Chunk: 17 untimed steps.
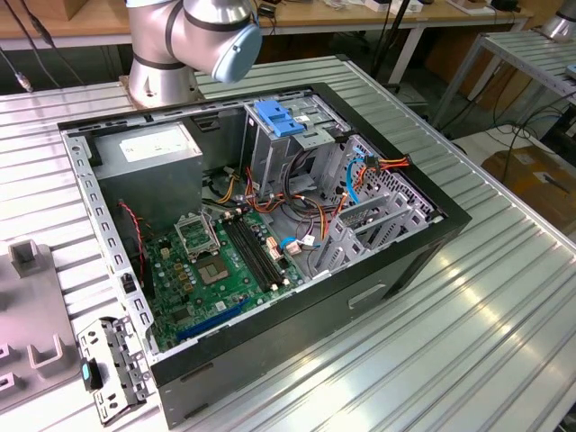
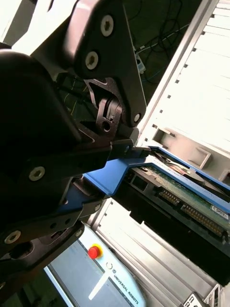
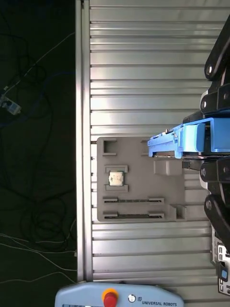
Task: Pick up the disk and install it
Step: 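Pick up the disk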
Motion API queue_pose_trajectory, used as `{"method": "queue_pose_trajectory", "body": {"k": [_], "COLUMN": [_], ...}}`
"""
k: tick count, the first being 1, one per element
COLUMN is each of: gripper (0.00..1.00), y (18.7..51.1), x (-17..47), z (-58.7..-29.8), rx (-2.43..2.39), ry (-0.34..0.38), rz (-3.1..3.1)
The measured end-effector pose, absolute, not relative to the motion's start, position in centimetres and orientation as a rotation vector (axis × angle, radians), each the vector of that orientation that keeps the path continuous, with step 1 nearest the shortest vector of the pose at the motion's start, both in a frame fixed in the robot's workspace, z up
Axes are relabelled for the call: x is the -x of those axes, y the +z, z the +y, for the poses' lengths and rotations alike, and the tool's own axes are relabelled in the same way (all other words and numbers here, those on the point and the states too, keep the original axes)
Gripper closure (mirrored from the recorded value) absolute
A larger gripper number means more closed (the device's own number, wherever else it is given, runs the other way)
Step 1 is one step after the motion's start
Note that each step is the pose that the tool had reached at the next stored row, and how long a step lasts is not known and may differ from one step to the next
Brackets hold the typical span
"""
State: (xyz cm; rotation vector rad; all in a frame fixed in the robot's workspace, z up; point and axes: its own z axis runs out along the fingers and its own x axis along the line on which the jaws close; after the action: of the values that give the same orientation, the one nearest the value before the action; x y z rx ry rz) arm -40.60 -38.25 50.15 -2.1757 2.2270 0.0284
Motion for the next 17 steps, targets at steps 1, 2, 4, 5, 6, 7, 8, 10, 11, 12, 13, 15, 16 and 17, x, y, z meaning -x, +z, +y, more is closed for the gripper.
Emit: {"method": "queue_pose_trajectory", "body": {"k": [1, 2, 4, 5, 6, 7, 8, 10, 11, 12, 13, 15, 16, 17], "gripper": [0.63, 0.63, 0.63, 0.63, 0.63, 0.63, 0.63, 0.63, 0.63, 0.63, 0.63, 0.63, 0.63, 0.63], "y": [50.1, 50.1, 50.2, 50.2, 50.1, 50.1, 50.1, 50.1, 50.1, 50.1, 50.1, 50.1, 50.1, 50.1], "x": [40.3, 39.9, 39.3, 39.0, 38.6, 37.9, 37.6, 37.0, 36.7, 36.3, 35.8, 35.2, 34.8, 34.5], "z": [-38.3, -38.3, -38.3, -38.3, -38.3, -38.3, -38.3, -38.3, -38.3, -38.3, -38.3, -38.3, -38.3, -38.3], "rx": [2.176, 2.176, 2.176, 2.176, 2.176, 2.176, 2.176, 2.176, 2.176, 2.176, 2.176, 2.176, 2.176, 2.175], "ry": [0.028, 0.028, 0.028, 0.028, 0.028, 0.028, 0.028, 0.028, 0.028, 0.028, 0.028, 0.028, 0.028, 0.028], "rz": [2.227, 2.227, 2.227, 2.227, 2.227, 2.227, 2.227, 2.227, 2.227, 2.227, 2.227, 2.227, 2.227, 2.227]}}
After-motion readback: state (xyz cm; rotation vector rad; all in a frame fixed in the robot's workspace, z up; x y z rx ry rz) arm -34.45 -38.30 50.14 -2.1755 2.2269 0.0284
